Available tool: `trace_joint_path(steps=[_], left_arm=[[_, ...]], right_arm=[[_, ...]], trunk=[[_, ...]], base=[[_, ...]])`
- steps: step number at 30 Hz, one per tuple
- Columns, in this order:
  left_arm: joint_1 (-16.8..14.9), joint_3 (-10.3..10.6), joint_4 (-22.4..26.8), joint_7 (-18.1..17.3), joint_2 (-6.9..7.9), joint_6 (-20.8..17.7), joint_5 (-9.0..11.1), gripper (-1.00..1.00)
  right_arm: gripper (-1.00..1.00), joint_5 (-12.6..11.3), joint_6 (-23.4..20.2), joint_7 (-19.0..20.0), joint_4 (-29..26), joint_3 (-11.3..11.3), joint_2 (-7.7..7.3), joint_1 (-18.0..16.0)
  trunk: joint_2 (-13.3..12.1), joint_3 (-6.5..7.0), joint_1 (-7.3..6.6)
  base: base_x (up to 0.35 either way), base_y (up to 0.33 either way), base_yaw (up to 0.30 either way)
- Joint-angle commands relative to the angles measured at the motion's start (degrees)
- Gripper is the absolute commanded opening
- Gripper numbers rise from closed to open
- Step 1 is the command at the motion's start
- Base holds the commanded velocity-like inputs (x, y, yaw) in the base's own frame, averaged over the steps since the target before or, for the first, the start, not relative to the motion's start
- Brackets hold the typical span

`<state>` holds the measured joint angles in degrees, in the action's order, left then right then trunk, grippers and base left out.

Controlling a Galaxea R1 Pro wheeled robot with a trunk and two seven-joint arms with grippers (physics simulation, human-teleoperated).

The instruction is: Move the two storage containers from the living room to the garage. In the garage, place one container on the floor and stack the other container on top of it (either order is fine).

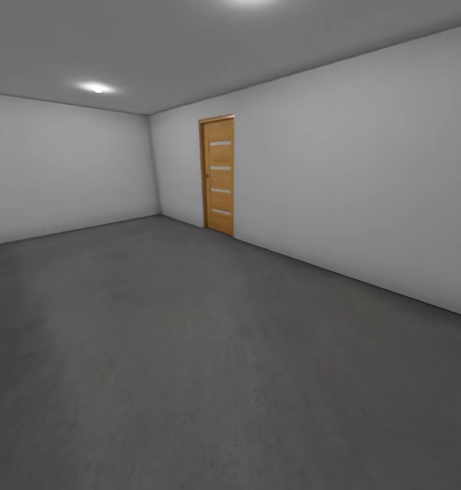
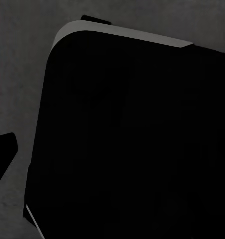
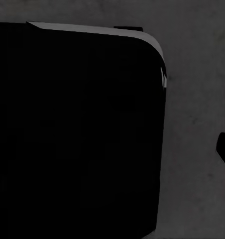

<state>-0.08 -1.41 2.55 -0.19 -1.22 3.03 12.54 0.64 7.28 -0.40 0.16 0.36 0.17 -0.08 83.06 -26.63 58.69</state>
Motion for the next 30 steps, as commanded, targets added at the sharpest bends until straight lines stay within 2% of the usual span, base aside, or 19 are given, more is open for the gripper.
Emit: trace_joint_path(steps=[1,30], left_arm=[[-0.01,-0.11,0.00,-0.03,-0.01,0.14,0.30,1.00],[-0.01,-0.16,0.00,0.00,-0.03,0.14,0.30,1.00]], right_arm=[[1.00,0.06,0.19,-0.04,0.02,0.02,0.00,-0.01],[1.00,0.06,0.19,-0.04,0.02,0.03,0.00,-0.01]], trunk=[[0.02,-0.04,0.03],[0.02,-0.04,0.03]], base=[[0.322,0.000,0.000],[0.322,0.000,0.000]])
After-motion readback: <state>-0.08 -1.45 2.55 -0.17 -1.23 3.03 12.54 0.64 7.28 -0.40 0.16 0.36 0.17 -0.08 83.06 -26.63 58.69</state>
